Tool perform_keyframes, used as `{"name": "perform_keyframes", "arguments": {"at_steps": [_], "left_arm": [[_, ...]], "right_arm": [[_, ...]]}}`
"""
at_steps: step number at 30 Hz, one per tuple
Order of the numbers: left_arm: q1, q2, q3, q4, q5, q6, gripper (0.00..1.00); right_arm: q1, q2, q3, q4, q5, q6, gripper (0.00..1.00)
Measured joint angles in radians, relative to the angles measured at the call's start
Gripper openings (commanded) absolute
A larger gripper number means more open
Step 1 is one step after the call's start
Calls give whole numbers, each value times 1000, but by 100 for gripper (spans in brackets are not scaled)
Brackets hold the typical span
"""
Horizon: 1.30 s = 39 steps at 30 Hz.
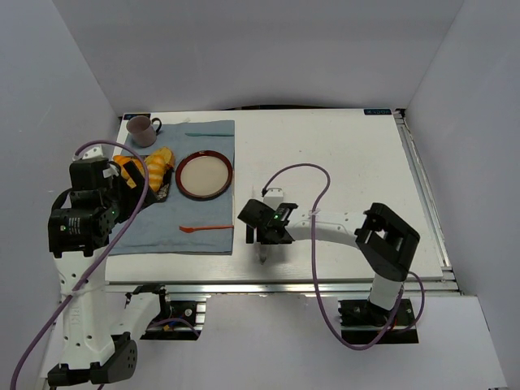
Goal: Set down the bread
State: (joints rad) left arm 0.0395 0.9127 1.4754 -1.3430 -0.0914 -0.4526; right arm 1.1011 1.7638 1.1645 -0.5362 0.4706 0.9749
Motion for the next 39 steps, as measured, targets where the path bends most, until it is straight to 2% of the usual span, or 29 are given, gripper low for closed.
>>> {"name": "perform_keyframes", "arguments": {"at_steps": [12, 19, 34, 39], "left_arm": [[-7, 3, -26, -3, 3, 0, 98], [-15, 2, -28, -4, 3, 0, 98], [-18, 0, -29, -4, 2, 1, 98], [-18, 0, -30, -4, 2, 1, 98]], "right_arm": [[0, 96, 43, 21, -41, -5, 89], [0, 159, 119, -42, -20, 2, 86], [-38, 164, 129, -53, -48, 39, 83], [-45, 179, 147, -64, -44, 25, 74]]}}
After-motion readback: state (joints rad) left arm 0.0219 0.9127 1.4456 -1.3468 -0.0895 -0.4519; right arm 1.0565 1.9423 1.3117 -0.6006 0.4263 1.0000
